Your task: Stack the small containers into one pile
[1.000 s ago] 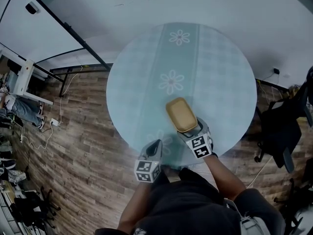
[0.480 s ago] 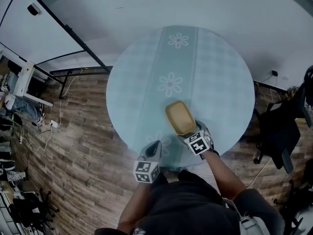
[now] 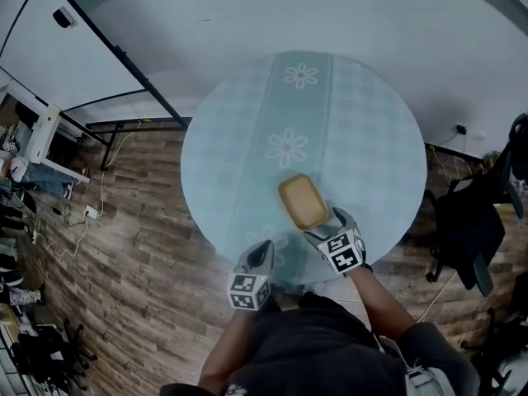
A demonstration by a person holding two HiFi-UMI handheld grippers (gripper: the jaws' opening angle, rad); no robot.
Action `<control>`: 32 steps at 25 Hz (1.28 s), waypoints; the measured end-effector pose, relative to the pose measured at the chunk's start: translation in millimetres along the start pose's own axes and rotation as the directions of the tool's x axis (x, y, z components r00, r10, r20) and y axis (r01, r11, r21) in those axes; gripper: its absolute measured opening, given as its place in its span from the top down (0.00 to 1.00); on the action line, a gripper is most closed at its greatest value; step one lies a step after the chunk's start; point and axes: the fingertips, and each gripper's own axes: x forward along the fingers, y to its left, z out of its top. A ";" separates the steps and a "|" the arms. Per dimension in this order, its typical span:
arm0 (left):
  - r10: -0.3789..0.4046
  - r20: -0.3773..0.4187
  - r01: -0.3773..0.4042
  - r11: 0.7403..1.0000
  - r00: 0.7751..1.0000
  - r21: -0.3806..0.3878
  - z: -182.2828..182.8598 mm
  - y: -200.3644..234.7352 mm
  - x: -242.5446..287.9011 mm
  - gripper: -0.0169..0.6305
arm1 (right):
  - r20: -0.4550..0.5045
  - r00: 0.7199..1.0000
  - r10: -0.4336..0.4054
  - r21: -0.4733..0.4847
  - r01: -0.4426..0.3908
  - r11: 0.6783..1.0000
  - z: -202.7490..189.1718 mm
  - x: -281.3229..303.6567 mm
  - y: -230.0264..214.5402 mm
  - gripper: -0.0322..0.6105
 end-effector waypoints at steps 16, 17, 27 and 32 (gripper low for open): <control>0.034 0.100 -0.039 0.998 0.994 0.046 37.2 -5.6 -20.7 0.97 | 0.284 0.953 -0.108 -0.056 0.129 0.990 83.7 -60.7 19.6 0.95; 0.037 0.110 -0.042 0.998 0.993 0.046 39.8 -5.5 -22.1 0.97 | 0.293 0.950 -0.103 -0.060 0.126 0.990 86.6 -63.2 20.0 0.95; 0.026 0.124 -0.033 0.998 0.992 0.053 45.8 -18.7 -24.2 0.97 | 0.329 0.941 -0.077 -0.054 0.100 0.994 94.7 -74.1 19.6 0.95; 0.024 0.126 -0.031 0.998 0.992 0.053 48.0 -22.4 -22.2 0.97 | 0.330 0.941 -0.070 -0.054 0.093 0.994 92.4 -75.8 16.2 0.95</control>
